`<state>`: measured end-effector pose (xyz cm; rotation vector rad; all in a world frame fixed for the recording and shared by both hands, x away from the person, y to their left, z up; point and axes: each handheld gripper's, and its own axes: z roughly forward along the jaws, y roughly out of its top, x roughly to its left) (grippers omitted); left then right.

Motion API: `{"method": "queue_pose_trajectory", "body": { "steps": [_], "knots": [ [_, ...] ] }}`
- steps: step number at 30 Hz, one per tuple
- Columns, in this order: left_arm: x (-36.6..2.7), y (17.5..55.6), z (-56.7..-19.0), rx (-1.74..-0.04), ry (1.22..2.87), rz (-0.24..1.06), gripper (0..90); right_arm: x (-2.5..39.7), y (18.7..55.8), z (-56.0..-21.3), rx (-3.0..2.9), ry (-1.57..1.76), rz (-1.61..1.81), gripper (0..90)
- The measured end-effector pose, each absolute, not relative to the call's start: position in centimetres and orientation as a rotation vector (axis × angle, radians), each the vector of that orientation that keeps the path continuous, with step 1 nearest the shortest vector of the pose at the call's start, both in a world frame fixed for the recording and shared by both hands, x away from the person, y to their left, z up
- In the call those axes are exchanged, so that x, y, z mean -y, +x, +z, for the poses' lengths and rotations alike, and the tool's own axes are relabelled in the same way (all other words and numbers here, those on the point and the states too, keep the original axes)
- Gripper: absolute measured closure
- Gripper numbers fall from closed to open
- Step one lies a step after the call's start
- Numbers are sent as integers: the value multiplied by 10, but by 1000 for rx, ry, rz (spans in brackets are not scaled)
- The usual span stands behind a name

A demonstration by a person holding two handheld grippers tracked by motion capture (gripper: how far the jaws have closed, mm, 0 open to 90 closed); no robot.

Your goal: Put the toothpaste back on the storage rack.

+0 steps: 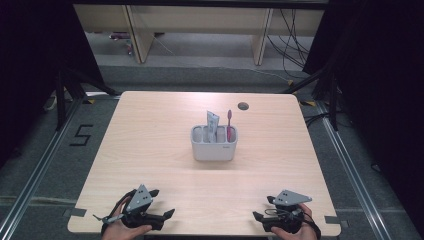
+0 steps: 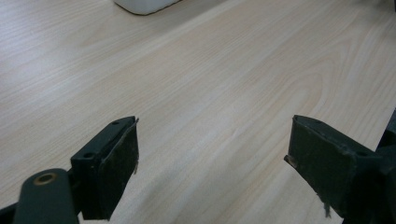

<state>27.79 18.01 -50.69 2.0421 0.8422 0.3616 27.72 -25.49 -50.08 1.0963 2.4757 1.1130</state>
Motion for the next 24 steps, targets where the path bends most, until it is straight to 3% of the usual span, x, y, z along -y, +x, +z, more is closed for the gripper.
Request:
{"method": "queue_pose_trajectory", "body": {
  "steps": [24],
  "knots": [
    [-161,257,-518,-756,2157,362,156,253,275,-499,-2456,1095,1090,255]
  ]
}}
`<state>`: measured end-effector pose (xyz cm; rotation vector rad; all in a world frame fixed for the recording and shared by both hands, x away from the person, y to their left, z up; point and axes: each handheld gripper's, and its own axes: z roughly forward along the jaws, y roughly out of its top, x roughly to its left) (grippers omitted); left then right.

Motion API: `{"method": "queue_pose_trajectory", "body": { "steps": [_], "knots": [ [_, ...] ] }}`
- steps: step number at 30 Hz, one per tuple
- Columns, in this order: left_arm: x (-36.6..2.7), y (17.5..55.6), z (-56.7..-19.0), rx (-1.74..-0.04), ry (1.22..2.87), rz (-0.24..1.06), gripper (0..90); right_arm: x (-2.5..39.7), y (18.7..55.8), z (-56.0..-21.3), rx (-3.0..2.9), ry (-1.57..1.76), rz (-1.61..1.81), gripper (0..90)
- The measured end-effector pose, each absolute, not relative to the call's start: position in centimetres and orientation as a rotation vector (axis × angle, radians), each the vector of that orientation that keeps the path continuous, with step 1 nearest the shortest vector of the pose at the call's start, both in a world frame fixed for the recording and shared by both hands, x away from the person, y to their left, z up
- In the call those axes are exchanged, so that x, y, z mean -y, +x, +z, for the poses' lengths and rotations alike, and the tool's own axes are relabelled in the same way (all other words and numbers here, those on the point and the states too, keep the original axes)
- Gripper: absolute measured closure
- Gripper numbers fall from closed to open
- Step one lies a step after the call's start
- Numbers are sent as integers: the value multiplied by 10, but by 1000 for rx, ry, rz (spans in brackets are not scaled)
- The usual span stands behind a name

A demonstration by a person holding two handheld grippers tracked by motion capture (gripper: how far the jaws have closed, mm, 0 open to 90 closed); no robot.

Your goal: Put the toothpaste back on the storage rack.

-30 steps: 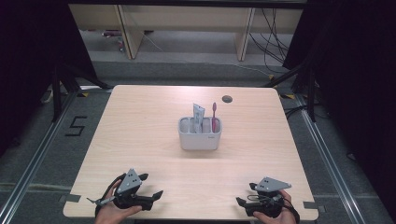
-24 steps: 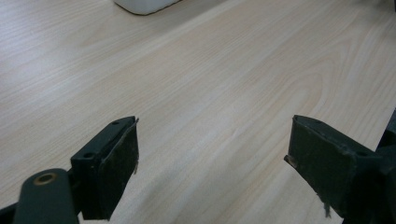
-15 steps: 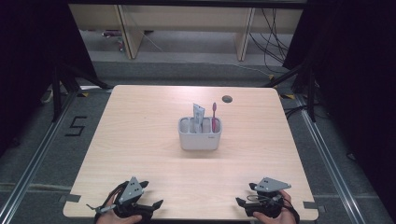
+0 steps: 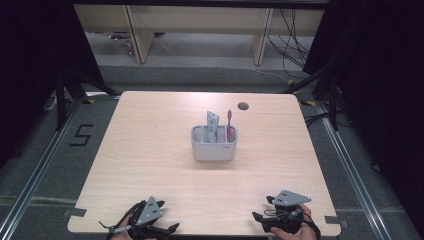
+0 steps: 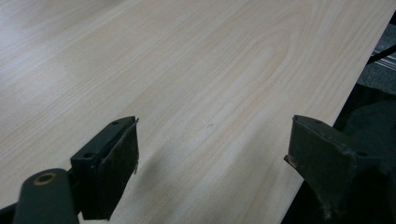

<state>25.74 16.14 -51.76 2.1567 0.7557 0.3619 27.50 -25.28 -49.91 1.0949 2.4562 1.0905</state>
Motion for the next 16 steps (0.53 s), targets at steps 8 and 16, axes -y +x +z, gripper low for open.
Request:
{"method": "queue_pose_trajectory", "body": {
  "steps": [8,16],
  "knots": [
    [-163,259,-517,-758,2177,367,156,253,275,-499,-2462,1098,1083,255],
    [-164,258,-518,-780,2165,358,157,253,275,-499,-2462,1098,1083,255]
  ]
}}
